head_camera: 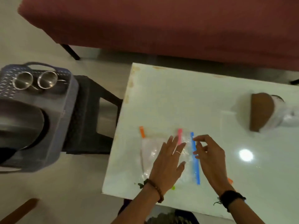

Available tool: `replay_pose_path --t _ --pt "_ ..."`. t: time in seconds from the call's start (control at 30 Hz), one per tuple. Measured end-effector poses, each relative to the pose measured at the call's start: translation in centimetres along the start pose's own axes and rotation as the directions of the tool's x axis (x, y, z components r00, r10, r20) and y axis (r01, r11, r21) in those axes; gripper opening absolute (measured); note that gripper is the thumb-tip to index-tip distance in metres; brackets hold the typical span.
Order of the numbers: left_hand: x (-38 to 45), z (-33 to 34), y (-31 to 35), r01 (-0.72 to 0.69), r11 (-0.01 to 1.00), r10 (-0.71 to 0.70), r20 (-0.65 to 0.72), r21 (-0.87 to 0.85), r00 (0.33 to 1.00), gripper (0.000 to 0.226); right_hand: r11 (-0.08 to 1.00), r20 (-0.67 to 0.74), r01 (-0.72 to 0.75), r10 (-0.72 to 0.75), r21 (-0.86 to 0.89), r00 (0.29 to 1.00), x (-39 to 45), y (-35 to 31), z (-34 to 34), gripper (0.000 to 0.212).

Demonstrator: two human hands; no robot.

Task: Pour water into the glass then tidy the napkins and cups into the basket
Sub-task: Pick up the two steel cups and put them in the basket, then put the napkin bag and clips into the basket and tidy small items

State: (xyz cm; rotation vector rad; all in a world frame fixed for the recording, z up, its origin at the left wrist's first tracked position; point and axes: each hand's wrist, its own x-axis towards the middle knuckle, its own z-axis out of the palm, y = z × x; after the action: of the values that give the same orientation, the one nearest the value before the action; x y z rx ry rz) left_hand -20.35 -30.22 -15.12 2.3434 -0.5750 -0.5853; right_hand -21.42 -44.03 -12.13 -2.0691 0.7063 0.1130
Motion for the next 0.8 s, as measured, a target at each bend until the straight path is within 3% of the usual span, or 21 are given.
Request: replay_pose_path --t 0.17,0.3,0.4,0.53,0.6,0.7,0.8 --pt "1.0 6.5 1.4 0.128 0.968 -0.170 0.190 0.215 0.967 0.064 0.976 0.119 -0.209 0.200 0.064 0.972 -1.7 8.2 -4.6 0.013" --pt "1.6 8.3 1.8 0.184 0.940 -0.236 0.157 0.287 0.959 0.059 0.972 0.260 -0.234 0.223 0.015 0.940 -2.8 10.6 -3.5 0.003" --pt "1.8 8.4 1.8 0.194 0.946 -0.231 0.118 0.261 0.966 0.053 0.968 0.242 -0.252 0.247 -0.014 0.938 -3.3 10.3 -1.5 0.012" --pt "1.9 7.4 2.3 0.221 0.975 -0.222 0.033 0.016 0.975 0.046 0.914 0.203 -0.400 0.381 0.063 0.902 -3.3 9.3 0.2 0.025" --pt "2.0 6.6 2.6 0.239 0.960 -0.246 -0.036 -0.143 0.969 0.045 0.905 0.221 -0.403 0.369 0.136 0.903 -3.5 8.8 0.3 0.019" --pt "2.3 5.1 3.3 0.209 0.945 -0.249 -0.140 -0.252 0.958 0.047 0.946 0.210 -0.254 0.211 0.203 0.955 -4.3 7.9 0.0 0.000" --pt "3.1 2.7 3.9 0.179 0.872 -0.289 -0.185 -0.456 0.939 0.042 0.977 0.210 -0.063 0.019 0.205 0.977 -5.4 6.4 -0.6 0.009"
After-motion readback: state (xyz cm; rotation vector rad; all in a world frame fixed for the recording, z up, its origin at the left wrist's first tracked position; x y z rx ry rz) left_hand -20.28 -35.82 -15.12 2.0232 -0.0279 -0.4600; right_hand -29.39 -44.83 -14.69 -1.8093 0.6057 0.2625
